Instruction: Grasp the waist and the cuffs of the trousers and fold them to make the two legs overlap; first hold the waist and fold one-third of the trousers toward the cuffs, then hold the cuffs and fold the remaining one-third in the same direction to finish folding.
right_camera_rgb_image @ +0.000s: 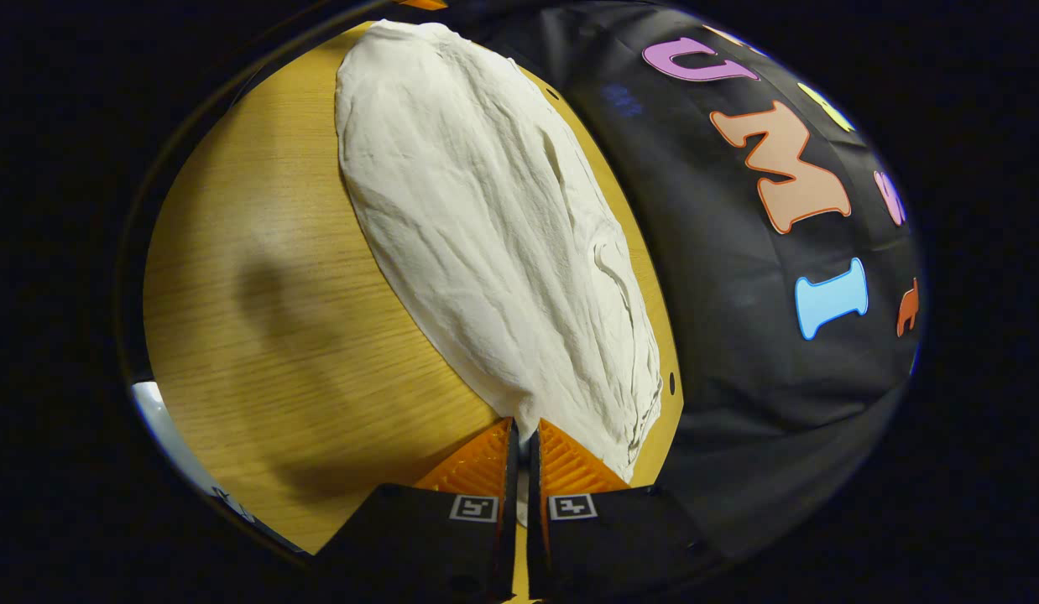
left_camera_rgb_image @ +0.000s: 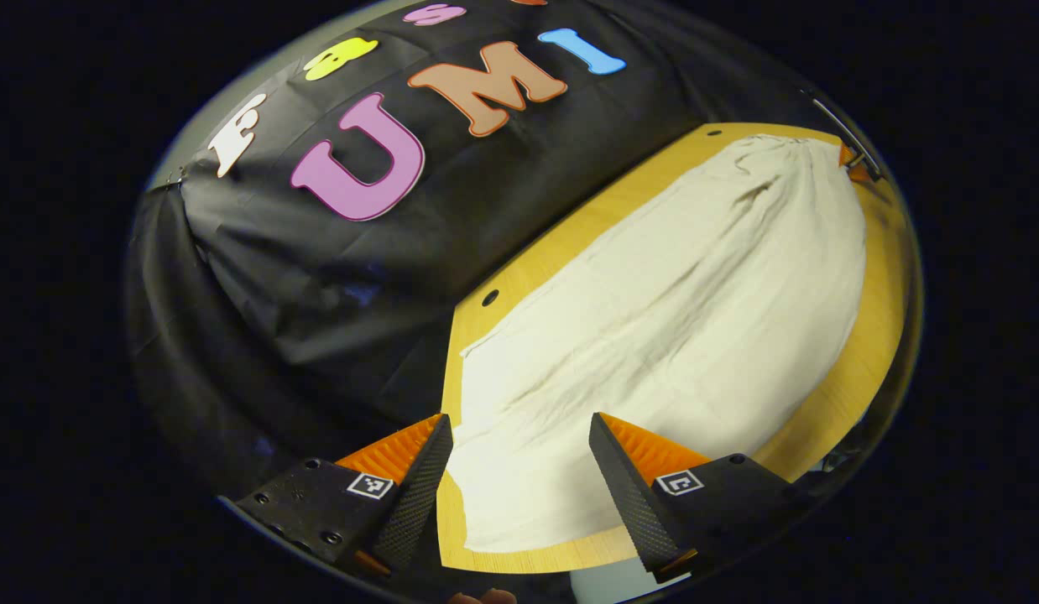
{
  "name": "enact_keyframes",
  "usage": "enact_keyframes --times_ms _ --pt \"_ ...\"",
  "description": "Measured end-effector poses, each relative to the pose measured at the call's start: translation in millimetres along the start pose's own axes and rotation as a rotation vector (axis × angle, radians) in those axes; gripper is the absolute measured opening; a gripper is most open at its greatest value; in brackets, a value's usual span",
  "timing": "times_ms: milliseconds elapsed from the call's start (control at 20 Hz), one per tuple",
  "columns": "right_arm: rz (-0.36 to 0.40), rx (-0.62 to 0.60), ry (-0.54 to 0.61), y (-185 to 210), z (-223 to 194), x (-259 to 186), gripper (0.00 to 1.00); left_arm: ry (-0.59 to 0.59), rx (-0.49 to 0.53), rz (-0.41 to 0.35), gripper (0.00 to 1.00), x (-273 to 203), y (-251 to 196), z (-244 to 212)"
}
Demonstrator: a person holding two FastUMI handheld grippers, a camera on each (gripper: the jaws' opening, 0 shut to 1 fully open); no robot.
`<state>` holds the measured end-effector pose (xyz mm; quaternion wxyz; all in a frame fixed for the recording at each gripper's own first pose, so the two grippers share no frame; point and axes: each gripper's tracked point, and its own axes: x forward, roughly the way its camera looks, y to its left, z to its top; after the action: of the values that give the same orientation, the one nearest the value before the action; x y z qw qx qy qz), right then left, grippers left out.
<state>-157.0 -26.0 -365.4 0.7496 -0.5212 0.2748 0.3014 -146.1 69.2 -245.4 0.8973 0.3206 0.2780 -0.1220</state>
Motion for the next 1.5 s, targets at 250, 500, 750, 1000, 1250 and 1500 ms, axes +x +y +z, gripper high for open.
enact_keyframes --times_ms 250,500,750,1000,1250,1500 --pt "-0.029 0.015 -0.005 -0.3 -0.7 0.9 0.08 0.101 0.176 -0.113 0.97 -14.7 -29.0 -48.4" --pt "-0.042 0.010 -0.007 0.0 0.0 0.2 0.06 0.132 0.327 -0.218 0.97 -18.1 -51.9 -66.4" --pt "-0.052 0.008 -0.005 0.4 -0.7 1.0 0.08 0.120 0.419 -0.219 0.97 -10.9 -58.4 -72.1" --pt "-0.066 0.013 -0.004 -0.1 -0.7 1.9 0.05 0.106 0.536 -0.191 0.90 5.1 -55.1 -65.6" --pt "-0.076 0.013 -0.002 0.8 -1.3 2.1 0.08 0.098 0.645 -0.218 0.83 23.3 -55.7 -59.5" --pt "-0.071 0.017 -0.002 0.3 -0.5 2.1 0.05 0.170 0.643 -0.284 0.34 36.9 -64.5 -67.3"
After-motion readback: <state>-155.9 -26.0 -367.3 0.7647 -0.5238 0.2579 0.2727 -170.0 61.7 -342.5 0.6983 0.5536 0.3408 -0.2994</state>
